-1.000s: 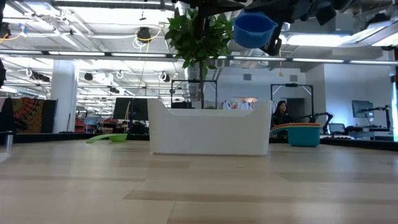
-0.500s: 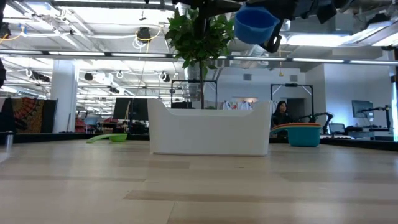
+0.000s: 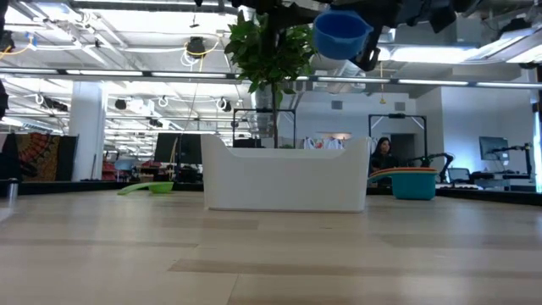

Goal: Nest measuring cups in basket
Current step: Stack the blue measuring cup on top of the orange measuring cup

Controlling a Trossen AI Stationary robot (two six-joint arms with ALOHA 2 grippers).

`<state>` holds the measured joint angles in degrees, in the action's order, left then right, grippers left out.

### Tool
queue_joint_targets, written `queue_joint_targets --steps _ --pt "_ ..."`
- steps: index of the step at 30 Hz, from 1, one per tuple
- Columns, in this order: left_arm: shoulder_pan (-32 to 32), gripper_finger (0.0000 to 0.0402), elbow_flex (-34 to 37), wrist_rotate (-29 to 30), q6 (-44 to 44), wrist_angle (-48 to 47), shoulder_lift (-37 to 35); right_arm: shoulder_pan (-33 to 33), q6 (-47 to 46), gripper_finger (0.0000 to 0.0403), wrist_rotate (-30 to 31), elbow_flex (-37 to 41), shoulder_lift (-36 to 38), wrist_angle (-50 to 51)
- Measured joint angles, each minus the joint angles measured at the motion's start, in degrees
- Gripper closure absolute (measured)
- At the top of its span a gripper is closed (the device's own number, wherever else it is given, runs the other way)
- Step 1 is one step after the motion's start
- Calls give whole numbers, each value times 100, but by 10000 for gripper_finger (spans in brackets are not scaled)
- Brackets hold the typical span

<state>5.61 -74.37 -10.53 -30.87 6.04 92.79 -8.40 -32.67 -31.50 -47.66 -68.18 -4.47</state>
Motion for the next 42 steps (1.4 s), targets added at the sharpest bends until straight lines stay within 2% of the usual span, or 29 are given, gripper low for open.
queue_joint_targets --steps 8,11,15,18,24,35,42 --pt "21 310 0 54 75 155 18 0 -93 393 26 0 0 -132" --pt "24 332 0 -15 166 176 18 0 -119 393 28 0 0 -132" --pt "24 388 0 -6 283 193 18 -7 -223 379 69 0 0 -74" --pt "43 394 0 79 338 212 18 -65 -272 354 204 0 0 46" --pt "76 400 2 510 274 209 25 -114 -177 311 905 -7 158 584" --pt "113 401 2 2114 -32 249 23 -135 173 260 2631 2 1199 1924" --pt "138 401 2 2348 -85 846 21 -149 -123 252 3931 2 1736 2647"
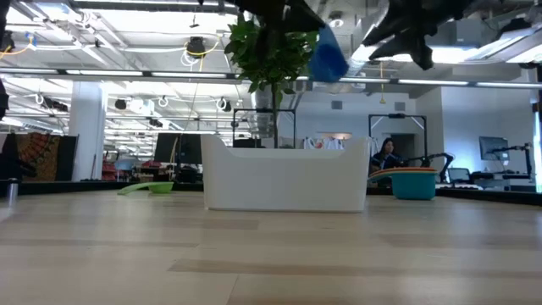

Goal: Nest measuring cups in basket
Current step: Stack the blue measuring cup on top of the orange measuring cup

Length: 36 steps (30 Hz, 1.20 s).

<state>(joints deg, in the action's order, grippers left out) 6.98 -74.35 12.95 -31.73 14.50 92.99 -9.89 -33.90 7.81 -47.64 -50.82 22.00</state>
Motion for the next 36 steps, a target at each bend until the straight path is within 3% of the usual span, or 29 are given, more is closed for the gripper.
queue_joint_targets --steps 8,15,21,27,36 --pt "4 401 -2 300 257 479 -3 199 -509 269 342 2 209 150" --pt "4 401 -2 446 437 826 -4 779 -714 285 1855 2 214 151" --pt "4 401 -2 647 797 1129 -13 1086 -933 285 2406 2 9 -86" --pt "13 401 -2 996 802 1203 -13 1207 -116 276 2994 4 -178 -876" --pt "9 401 -2 1025 665 1210 -13 962 830 231 2984 2 -569 -1474"
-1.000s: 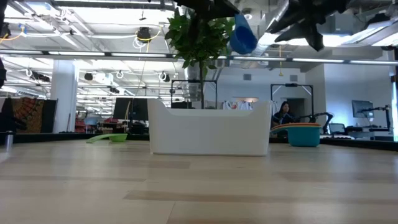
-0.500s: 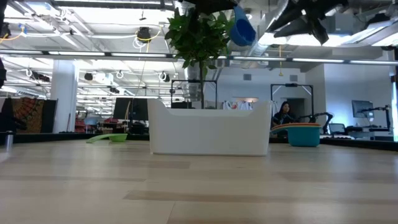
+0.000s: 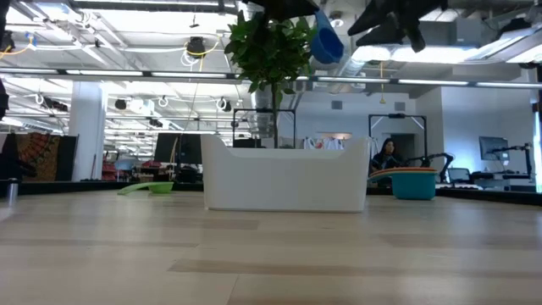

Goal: Nest measuring cups in basket
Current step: Stack the blue measuring cup on top of the orange measuring cup

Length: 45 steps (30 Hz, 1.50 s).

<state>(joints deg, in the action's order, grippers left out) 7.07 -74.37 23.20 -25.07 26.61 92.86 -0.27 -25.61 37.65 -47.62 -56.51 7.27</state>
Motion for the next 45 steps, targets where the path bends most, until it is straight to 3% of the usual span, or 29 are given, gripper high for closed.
queue_joint_targets --steps 7,13,19,25,29,40,45 --pt "0 401 0 -2 -124 145 0 -24 4 206 -6 2 -320 -283" --pt "-2 401 -4 -103 -418 212 0 -158 -174 220 3 2 -479 -498" --pt "-13 401 -4 -232 -491 317 2 -351 -437 271 -17 2 -448 -452" --pt "-10 398 -4 -408 -468 210 1 -365 -328 378 -171 -2 -400 -458" --pt "4 381 -4 -496 -495 -176 0 -417 -139 387 -358 -9 -408 -317" --pt "-7 314 -7 -776 -215 -2440 -125 -752 -709 397 -895 -789 -345 3154" --pt "-7 302 -7 -776 -202 -3196 -173 -1381 -1077 397 -1696 -820 -326 4266"
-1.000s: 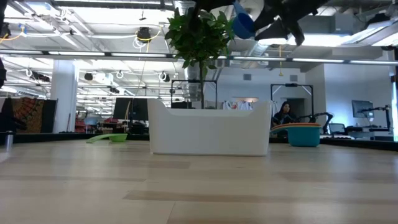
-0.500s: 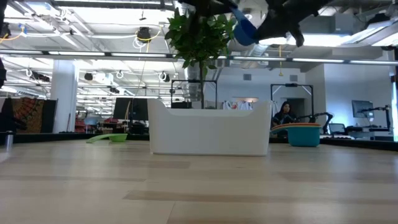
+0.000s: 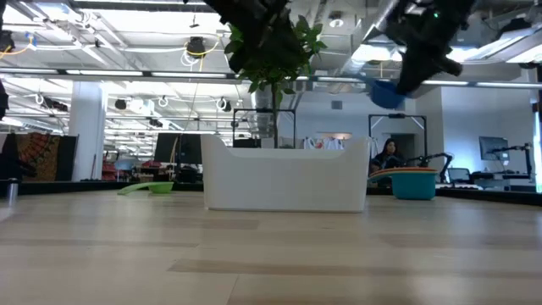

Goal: Nest measuring cups in basket
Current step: Stack the blue measuring cup on top of the orange measuring cup

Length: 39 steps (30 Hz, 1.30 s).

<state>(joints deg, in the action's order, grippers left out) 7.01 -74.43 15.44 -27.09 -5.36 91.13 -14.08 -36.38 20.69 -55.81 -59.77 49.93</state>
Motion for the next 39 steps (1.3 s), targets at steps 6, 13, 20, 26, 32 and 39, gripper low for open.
queue_joint_targets --steps 6,13,20,26,32,39 --pt "0 302 0 -7 229 -244 -193 -913 27 397 -837 0 -33 418" --pt "122 301 2 220 50 -647 -789 -1827 178 397 -1599 0 -48 429" --pt "128 301 457 948 243 -1259 -1508 -2320 221 396 -2041 0 -153 446" --pt "127 301 1507 1034 -255 -980 -2162 -2569 370 396 -2097 0 -478 440" --pt "80 301 2278 1056 -668 -982 -2814 -2809 519 395 -2367 0 -768 408" --pt "26 301 2907 1351 -792 -1048 -3344 -3261 646 395 -2640 0 -1034 365"
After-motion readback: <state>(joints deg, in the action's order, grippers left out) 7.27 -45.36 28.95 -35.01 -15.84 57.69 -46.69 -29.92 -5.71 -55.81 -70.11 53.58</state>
